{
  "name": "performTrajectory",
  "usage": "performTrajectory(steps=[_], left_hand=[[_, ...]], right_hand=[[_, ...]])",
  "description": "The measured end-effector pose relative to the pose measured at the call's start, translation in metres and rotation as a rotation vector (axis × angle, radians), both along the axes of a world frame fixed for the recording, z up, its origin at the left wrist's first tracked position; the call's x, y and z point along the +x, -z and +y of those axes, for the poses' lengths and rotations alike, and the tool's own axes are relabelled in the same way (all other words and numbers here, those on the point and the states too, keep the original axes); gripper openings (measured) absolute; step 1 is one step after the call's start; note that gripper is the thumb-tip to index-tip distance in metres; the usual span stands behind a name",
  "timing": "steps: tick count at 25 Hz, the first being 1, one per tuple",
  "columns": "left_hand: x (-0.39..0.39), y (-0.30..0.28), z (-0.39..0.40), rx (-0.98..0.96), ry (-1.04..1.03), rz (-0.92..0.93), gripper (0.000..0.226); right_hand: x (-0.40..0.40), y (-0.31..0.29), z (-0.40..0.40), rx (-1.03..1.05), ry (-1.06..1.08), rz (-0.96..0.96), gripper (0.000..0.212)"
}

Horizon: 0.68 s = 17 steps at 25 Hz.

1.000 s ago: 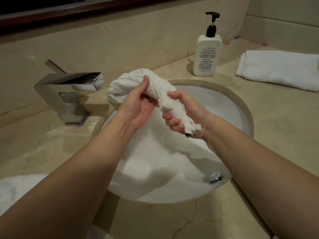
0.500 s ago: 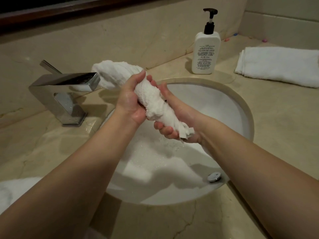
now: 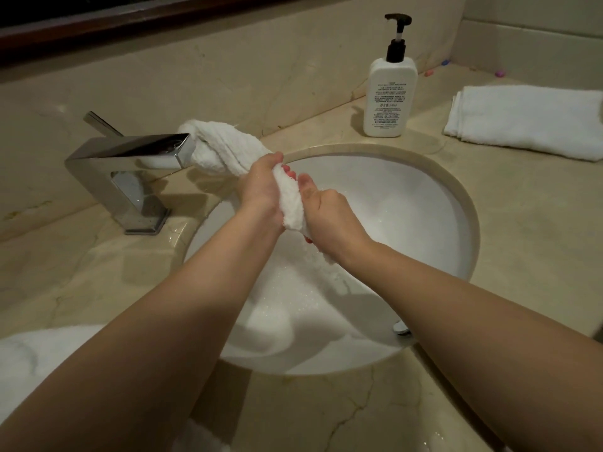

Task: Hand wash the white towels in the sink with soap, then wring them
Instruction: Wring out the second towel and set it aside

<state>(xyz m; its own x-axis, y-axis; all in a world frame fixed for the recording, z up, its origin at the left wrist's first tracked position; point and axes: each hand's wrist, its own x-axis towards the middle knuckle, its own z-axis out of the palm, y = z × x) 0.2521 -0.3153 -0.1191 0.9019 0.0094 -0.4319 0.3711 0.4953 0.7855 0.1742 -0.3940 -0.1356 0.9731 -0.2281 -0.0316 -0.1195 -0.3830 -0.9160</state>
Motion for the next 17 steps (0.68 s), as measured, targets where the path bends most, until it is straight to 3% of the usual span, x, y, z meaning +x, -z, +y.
performTrajectory(steps=[10,13,17], left_hand=[[-0.002,-0.005,0.006,0.011,0.129,-0.023,0.026],[-0.008,-0.010,0.006,0.023,0.185,-0.018,0.026],[-0.019,-0.023,0.004,-0.030,0.148,-0.139,0.066]], right_hand=[[-0.001,0.007,-0.003,-0.069,-0.017,-0.126,0.072],[-0.003,0.004,-0.007,0.072,-0.057,-0.059,0.075],[-0.004,-0.001,-0.021,0.258,-0.082,0.097,0.075]])
